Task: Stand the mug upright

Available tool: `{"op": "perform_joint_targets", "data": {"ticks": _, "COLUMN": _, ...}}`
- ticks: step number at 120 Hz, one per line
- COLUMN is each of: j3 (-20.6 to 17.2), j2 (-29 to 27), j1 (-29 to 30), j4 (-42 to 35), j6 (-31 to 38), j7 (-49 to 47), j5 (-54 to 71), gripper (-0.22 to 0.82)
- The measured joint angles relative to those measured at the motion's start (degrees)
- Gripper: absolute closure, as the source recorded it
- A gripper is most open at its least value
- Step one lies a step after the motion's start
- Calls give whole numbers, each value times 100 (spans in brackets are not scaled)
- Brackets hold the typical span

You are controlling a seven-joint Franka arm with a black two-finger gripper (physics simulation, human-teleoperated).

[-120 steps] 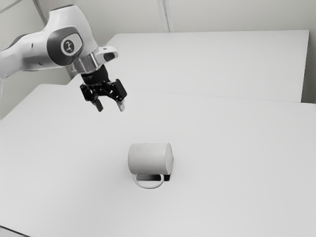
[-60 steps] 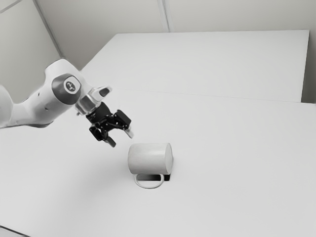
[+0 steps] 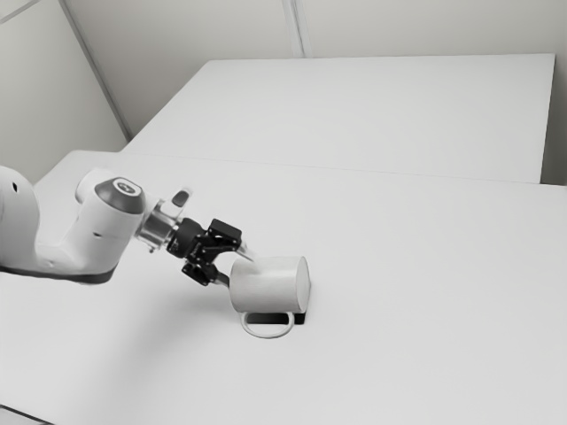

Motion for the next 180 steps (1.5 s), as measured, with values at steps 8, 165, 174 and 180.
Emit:
{"op": "perform_joint_targets", "data": {"ticks": 8, "j3": -2, "j2": 9, "j1": 17, "j4": -26, "j6": -44, "j7": 250, "j5": -381, "gripper": 0}}
{"op": "perform_joint_targets", "data": {"ticks": 165, "j3": -229, "j2": -887, "j1": -347, "j4": 1047, "j6": -605, "j7": 1484, "j5": 1566, "gripper": 78}}
{"op": "perform_joint_targets", "data": {"ticks": 174, "j3": -308, "j2": -980, "j1": -336, "j4": 1157, "j6": -647, "j7": 1113, "j5": 2392, "gripper": 78}}
{"op": "perform_joint_targets", "data": {"ticks": 180, "j3": -363, "j2": -1055, "j1": -334, "j4": 1243, "j6": -701, "j7": 852, "j5": 2929, "gripper": 78}}
